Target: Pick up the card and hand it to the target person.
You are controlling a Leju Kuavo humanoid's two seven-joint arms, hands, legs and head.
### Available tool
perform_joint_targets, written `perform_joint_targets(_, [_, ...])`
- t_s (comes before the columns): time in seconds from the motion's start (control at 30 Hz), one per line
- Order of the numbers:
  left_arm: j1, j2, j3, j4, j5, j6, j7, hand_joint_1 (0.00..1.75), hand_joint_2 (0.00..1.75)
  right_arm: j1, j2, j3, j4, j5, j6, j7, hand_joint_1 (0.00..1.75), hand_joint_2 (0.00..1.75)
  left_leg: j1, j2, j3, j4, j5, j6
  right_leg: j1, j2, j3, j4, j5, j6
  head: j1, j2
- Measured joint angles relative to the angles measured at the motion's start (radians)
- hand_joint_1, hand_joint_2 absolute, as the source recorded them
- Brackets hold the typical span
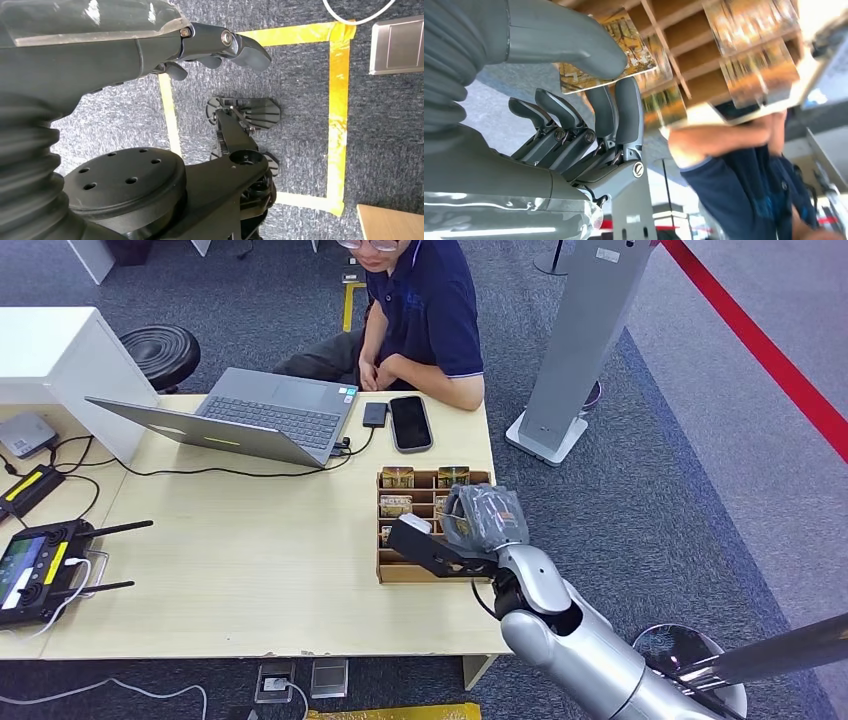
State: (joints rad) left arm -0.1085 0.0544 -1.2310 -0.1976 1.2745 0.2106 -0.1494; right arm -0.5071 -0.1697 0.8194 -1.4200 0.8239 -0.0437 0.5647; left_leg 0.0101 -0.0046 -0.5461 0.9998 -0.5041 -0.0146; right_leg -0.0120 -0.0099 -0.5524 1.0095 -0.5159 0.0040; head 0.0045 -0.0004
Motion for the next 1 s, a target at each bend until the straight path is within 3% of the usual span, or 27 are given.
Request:
perform_joint_targets(0.23, [0.000,0.004,0.000,0.000,-0.001,-0.003,-0.006,0.00,1.75,-0.050,-0.038,-0.012,-0.152,0.010,-0.024,0.014,1.75,1.75,0.000,0.000,0.000,0.000,0.000,0.000,0.000,0.000,0.000,0.000,0.000,0.000,0.000,0.000])
perform_joint_targets(0.47, [0.000,0.004,0.000,0.000,-0.012,-0.012,-0.012,0.00,1.75,-0.112,-0.058,-0.014,-0.237,0.053,-0.089,-0.053,1.75,1.75,0.000,0.000,0.000,0.000,0.000,0.000,0.000,0.000,0.000,0.000,0.000,0.000,0.000,0.000])
perform_joint_targets(0.7, [-0.003,0.003,-0.001,0.000,-0.020,-0.018,-0.016,0.00,1.75,-0.141,-0.054,-0.008,-0.195,0.156,-0.256,-0.137,1.75,1.75,0.000,0.000,0.000,0.000,0.000,0.000,0.000,0.000,0.000,0.000,0.000,0.000,0.001,0.000])
perform_joint_targets(1.0, [-0.022,0.001,-0.001,0.000,-0.038,-0.025,-0.002,0.00,1.75,-0.164,-0.018,-0.009,0.022,0.284,-0.525,-0.237,1.75,1.75,0.000,-0.001,0.000,0.000,0.000,0.000,0.000,0.000,0.000,0.000,0.000,0.000,0.000,0.000])
